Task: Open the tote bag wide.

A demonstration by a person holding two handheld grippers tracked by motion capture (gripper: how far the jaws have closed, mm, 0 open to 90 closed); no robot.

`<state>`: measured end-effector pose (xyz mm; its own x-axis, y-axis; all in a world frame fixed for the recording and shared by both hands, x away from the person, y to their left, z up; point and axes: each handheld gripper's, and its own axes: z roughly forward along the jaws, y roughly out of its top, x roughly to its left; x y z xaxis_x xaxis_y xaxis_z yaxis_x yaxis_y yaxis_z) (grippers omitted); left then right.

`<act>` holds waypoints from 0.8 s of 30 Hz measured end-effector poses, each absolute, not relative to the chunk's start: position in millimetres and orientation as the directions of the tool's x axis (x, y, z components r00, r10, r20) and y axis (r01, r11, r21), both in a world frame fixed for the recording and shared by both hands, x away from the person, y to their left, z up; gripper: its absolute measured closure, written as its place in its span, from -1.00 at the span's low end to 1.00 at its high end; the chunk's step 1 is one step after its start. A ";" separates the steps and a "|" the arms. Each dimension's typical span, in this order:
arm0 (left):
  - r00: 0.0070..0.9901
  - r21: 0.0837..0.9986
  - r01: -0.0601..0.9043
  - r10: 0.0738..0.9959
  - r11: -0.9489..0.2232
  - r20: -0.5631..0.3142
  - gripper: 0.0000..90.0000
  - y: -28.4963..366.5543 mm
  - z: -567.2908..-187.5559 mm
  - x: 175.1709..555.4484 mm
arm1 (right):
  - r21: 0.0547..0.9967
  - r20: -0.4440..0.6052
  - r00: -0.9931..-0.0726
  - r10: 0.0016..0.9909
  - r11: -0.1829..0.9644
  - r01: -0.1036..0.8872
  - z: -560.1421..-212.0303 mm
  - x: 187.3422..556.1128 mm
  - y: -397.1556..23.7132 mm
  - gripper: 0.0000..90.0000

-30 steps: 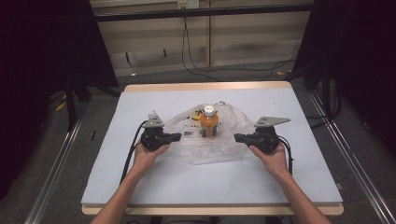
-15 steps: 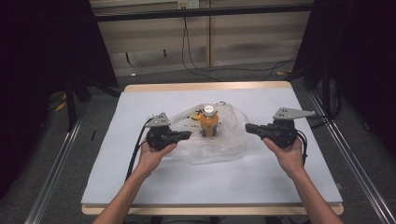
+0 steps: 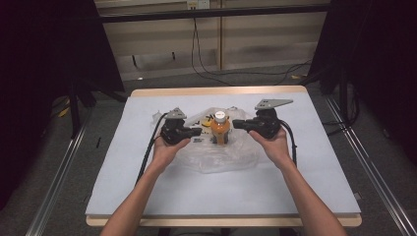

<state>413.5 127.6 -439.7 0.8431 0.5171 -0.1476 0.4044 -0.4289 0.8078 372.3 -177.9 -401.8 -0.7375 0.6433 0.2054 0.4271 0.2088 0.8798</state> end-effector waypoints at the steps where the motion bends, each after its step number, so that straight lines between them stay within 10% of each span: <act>1: 0.847 0.792 0.409 0.512 -0.453 -0.144 1.00 123.9 -447.4 414.4 | 0.867 0.206 -0.731 0.650 0.224 0.444 -409.5 376.9 -176.6 1.00; 24: 0.933 0.653 0.318 0.350 -0.687 -0.087 1.00 128.6 -474.8 355.6 | 0.714 0.195 -0.547 0.814 0.264 0.648 -490.7 424.3 -230.4 1.00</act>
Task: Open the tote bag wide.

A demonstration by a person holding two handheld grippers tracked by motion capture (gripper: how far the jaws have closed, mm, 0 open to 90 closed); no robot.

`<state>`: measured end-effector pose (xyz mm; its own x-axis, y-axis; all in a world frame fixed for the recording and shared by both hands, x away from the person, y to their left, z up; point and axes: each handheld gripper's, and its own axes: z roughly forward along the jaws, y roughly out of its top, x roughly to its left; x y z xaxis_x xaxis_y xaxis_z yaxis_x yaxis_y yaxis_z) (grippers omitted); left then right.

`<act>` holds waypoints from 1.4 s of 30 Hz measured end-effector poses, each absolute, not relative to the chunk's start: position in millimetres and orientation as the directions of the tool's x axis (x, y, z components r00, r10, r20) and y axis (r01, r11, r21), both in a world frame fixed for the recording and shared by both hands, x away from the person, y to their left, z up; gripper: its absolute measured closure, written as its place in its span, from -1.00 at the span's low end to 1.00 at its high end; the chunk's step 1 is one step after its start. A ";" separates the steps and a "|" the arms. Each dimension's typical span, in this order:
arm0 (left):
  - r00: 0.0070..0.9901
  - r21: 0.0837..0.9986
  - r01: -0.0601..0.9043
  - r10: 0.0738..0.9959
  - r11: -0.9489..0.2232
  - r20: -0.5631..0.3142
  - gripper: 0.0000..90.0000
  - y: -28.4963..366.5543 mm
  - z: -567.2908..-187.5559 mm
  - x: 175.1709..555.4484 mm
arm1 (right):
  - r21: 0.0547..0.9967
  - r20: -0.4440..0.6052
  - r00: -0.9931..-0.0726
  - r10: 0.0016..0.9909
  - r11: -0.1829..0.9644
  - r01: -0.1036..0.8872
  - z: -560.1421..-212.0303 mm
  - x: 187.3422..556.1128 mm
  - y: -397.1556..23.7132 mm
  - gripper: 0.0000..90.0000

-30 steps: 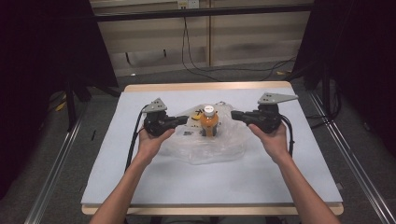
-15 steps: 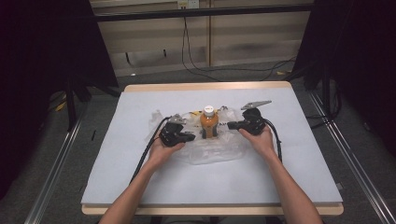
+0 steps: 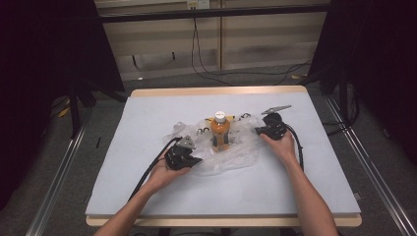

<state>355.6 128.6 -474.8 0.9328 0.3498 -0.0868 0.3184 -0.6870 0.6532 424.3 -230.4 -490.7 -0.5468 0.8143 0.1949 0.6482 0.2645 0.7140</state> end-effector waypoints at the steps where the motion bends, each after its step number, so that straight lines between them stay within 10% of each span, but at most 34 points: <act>1: 0.926 0.648 0.342 0.360 -0.680 -0.110 1.00 130.1 -474.7 351.4 | 0.716 0.174 -0.531 0.830 0.264 0.646 -490.2 425.1 -236.3 1.00; 29: 0.935 0.748 0.296 0.341 -0.594 -0.099 1.00 121.8 -434.7 333.4 | 0.841 0.201 -0.621 0.758 0.191 0.505 -415.2 409.2 -236.2 1.00; 42: 0.939 0.651 0.310 0.329 -0.693 -0.097 1.00 82.4 -446.1 345.4 | 0.716 0.190 -0.737 0.648 0.422 0.556 -417.1 443.4 -185.4 1.00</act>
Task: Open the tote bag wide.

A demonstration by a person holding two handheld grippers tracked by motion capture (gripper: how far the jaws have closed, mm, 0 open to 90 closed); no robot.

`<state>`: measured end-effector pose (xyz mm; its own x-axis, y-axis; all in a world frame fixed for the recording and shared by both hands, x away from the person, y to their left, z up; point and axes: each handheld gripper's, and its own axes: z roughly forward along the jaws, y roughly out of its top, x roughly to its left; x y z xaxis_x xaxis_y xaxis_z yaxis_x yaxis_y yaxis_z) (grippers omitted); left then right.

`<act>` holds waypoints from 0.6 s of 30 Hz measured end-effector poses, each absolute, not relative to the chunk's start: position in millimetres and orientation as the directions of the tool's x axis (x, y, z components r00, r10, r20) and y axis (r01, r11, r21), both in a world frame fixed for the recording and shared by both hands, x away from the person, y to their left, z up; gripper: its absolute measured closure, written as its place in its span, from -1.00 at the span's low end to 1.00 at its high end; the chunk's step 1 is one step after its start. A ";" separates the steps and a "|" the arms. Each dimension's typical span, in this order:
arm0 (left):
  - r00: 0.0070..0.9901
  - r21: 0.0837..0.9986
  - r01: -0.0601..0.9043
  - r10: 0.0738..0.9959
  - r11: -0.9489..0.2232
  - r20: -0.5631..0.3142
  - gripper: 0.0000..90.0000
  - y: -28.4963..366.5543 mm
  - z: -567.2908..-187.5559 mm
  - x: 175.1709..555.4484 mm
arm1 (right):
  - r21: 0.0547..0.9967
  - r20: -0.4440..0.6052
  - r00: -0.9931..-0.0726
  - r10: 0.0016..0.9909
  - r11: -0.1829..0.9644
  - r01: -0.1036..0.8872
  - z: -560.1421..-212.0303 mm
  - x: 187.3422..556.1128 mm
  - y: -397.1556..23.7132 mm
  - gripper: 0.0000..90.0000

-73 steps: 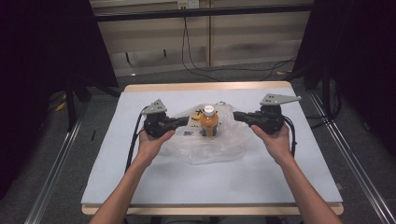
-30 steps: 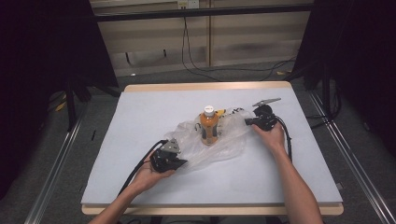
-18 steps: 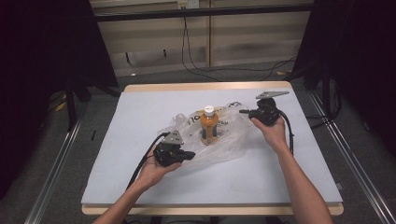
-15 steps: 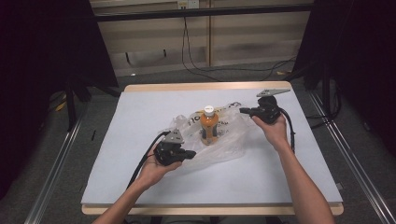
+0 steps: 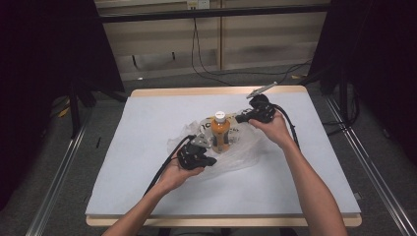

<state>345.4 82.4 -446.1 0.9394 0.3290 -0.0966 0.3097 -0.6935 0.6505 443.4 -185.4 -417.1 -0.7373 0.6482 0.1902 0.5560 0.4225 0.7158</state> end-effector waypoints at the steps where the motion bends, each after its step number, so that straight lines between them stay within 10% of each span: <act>1: 0.942 0.642 0.306 0.323 -0.703 -0.096 1.00 81.2 -447.5 346.9 | 0.682 0.213 -0.749 0.627 0.454 0.574 -426.4 448.1 -179.8 1.00; 18: 0.979 0.562 0.204 0.180 -0.801 -0.098 1.00 58.5 -463.4 293.8 | 0.509 0.191 -0.648 0.737 0.490 0.707 -469.7 494.9 -145.8 1.00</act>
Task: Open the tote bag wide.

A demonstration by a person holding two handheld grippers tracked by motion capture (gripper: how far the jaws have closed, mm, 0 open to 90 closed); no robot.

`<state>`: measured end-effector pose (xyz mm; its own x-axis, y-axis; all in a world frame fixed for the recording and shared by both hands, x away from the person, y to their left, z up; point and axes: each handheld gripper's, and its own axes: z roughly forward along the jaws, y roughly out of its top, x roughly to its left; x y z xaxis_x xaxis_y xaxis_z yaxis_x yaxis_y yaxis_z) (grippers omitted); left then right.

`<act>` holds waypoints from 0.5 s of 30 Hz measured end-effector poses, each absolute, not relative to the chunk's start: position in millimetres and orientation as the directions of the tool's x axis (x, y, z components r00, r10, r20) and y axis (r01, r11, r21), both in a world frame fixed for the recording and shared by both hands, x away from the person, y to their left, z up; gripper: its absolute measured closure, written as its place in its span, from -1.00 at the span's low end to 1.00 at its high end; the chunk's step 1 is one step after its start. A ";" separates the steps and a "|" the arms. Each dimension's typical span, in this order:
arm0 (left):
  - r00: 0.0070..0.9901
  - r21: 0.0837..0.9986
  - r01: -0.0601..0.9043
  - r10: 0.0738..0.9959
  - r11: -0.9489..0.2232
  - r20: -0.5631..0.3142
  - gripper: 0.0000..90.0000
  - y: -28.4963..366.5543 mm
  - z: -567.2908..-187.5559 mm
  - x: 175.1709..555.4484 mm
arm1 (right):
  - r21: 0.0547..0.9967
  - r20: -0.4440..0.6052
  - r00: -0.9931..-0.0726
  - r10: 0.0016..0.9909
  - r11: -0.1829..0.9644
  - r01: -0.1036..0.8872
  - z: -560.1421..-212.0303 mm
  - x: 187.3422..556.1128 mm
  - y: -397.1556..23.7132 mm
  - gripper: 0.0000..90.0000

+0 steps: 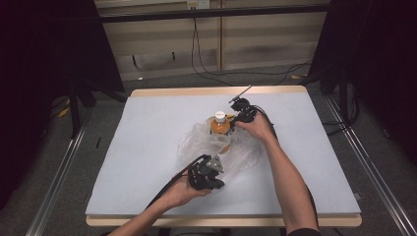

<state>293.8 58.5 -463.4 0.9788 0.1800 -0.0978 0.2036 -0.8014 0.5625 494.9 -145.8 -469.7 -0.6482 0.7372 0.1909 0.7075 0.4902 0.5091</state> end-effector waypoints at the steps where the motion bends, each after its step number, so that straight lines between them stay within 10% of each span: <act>1: 0.979 0.565 0.200 0.180 -0.800 -0.093 1.00 58.6 -463.4 291.3 | 0.511 0.184 -0.640 0.746 0.484 0.711 -470.1 498.7 -146.8 1.00; 15: 0.983 0.572 0.182 0.142 -0.799 -0.115 1.00 63.2 -464.3 283.0 | 0.521 0.021 -0.508 0.861 0.424 0.741 -469.8 523.2 -143.6 1.00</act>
